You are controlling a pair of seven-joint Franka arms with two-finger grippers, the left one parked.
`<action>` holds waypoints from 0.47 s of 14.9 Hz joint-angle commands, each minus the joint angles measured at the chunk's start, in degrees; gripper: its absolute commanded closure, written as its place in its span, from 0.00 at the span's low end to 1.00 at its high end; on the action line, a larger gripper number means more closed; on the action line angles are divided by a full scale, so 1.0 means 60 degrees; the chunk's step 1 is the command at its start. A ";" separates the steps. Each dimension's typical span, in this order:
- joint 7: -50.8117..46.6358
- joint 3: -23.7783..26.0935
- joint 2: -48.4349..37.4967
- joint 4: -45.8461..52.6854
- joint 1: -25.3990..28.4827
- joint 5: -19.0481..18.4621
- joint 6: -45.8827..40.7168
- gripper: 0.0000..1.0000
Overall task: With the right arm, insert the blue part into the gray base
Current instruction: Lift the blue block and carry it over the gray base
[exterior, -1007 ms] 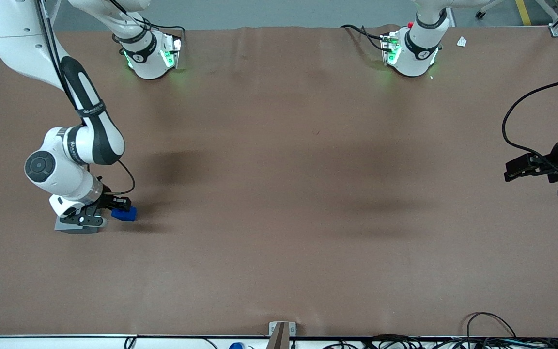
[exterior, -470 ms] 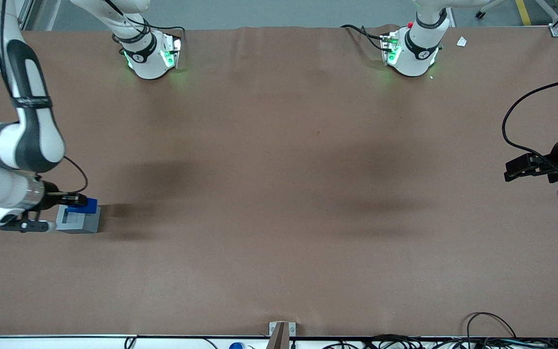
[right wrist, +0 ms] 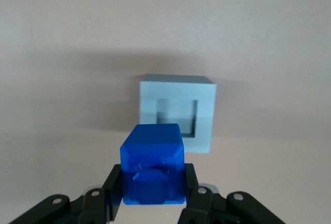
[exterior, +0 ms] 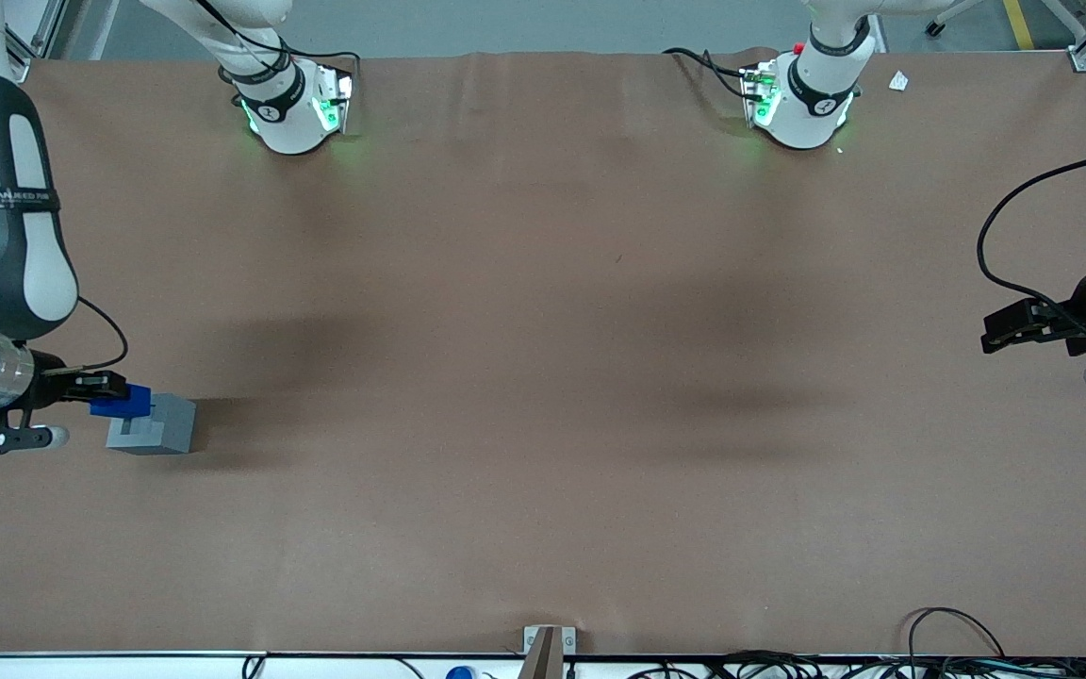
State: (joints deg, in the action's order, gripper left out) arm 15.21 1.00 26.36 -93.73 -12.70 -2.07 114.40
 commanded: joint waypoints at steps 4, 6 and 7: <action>0.0029 0.0156 0.0804 0.0488 -0.0387 0.0081 0.0270 1.00; 0.0058 0.0156 0.0967 0.0753 -0.0417 0.0154 0.0226 1.00; 0.0072 0.0156 0.0996 0.0769 -0.0431 0.0140 0.0226 1.00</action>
State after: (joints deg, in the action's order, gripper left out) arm 15.32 1.00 31.17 -91.42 -14.10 -1.69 116.59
